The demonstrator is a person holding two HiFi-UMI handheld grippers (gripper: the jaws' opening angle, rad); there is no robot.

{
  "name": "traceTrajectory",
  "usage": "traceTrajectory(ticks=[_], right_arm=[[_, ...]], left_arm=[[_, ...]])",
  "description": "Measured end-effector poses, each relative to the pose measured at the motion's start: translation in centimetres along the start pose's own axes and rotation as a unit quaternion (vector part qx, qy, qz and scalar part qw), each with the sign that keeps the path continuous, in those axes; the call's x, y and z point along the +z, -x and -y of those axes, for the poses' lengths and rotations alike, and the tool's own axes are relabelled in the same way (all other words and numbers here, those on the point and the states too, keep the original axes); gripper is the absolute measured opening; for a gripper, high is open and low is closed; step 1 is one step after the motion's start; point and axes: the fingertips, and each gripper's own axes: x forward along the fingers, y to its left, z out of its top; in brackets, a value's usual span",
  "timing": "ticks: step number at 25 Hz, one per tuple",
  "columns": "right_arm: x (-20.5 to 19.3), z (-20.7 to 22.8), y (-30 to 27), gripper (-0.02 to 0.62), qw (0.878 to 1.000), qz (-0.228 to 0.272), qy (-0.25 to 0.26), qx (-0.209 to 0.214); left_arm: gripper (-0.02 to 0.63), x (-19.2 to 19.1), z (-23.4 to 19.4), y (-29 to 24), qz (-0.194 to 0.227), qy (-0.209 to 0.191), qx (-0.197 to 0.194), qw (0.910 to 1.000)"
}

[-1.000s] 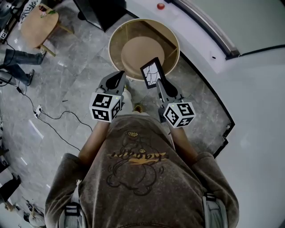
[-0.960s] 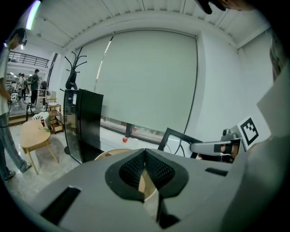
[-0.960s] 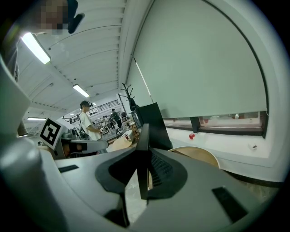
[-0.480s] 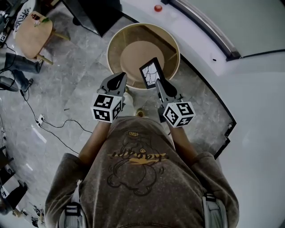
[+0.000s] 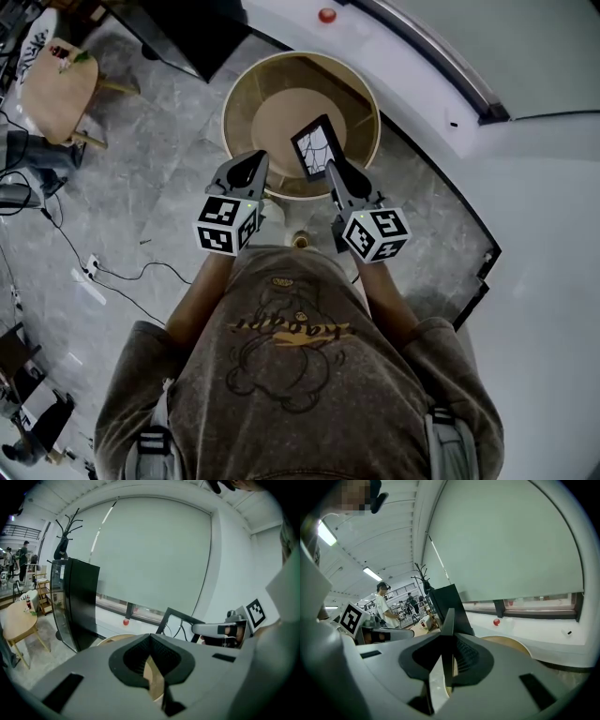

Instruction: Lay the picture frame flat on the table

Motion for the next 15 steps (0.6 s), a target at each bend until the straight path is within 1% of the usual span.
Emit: traceTrajectory(ticks=[2,8,15], right_arm=[[0.4,0.5,-1.1,0.083,1.000,-0.001,-0.004,-0.004],[0.0,2.3,-4.3,0.083,1.000,-0.006,-0.018,-0.012],[-1.7,4.0,-6.2,0.083,1.000,-0.015,-0.022,-0.016]], left_arm=[[0.017,0.4,-0.8,-0.9,-0.005,0.000,-0.002,1.0000],[0.017,0.2,-2.8,-3.7,-0.021,-0.002,-0.009,0.9997],[0.017,-1.6,-3.7,-6.0,-0.039,-0.004,-0.018,0.9991]])
